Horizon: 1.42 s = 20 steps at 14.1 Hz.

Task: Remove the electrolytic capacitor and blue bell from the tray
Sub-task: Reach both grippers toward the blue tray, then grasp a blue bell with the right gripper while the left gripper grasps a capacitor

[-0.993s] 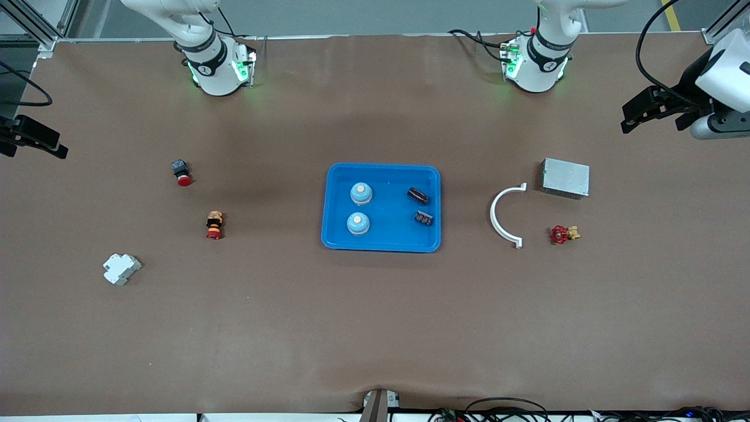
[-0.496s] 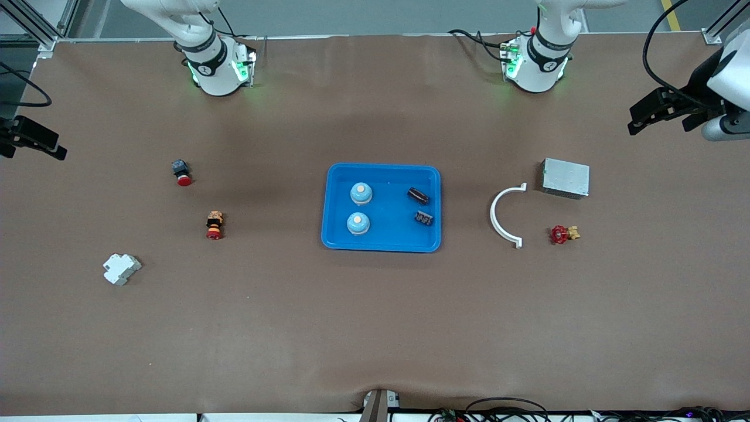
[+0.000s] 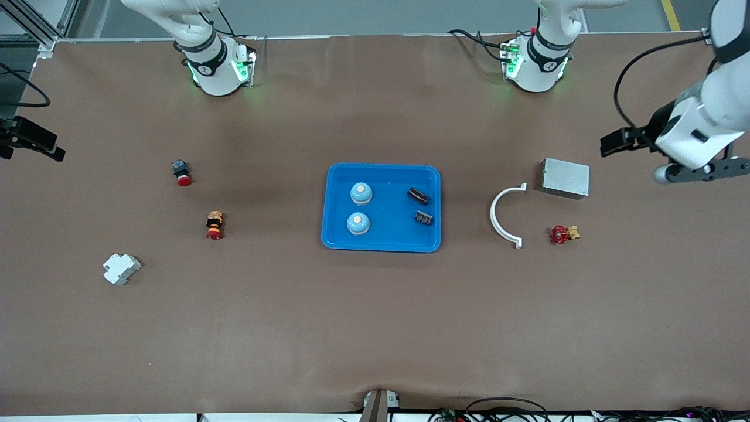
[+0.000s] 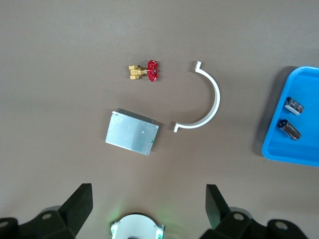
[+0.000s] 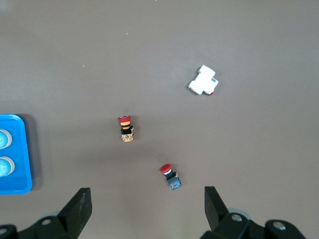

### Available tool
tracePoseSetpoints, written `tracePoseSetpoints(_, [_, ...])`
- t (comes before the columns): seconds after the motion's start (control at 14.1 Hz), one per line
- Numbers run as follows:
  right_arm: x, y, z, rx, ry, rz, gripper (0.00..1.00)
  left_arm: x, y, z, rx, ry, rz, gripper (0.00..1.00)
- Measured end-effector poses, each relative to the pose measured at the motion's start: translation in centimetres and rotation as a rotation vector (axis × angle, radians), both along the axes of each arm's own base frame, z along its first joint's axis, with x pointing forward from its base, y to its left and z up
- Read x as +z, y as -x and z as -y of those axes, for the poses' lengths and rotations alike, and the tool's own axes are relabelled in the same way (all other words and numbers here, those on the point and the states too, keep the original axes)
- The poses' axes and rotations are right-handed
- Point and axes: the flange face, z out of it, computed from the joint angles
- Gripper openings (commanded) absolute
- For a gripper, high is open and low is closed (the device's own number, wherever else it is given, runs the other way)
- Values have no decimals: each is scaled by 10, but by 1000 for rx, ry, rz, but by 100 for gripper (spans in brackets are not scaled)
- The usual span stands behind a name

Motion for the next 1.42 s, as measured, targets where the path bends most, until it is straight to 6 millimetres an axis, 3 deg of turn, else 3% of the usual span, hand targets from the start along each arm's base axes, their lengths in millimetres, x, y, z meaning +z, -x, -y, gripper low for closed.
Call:
tracePoseSetpoints(0.14, [-6, 0, -17, -61, -24, -15, 100, -25, 1, 9, 43, -13, -9, 100])
tracePoseSetpoints(0.28, [-13, 2, -51, -130, -49, -32, 100, -46, 6, 31, 118, -36, -3, 100])
tracePoseSetpoints(0.64, [-49, 19, -182, -339, -58, -24, 100, -100, 18, 104, 284, -43, 114, 100])
tracePoseSetpoints(0.85, [-84, 35, -252, -454, -67, -11, 100, -140, 24, 138, 392, -27, 152, 100])
tracePoseSetpoints(1.21, [-148, 65, -355, -603, -85, -6, 100, -200, 22, 197, 579, -16, 170, 91])
tracePoseSetpoints(1.42, [-198, 66, -398, -622, -80, -12, 100, -221, 19, 228, 681, -12, 183, 90])
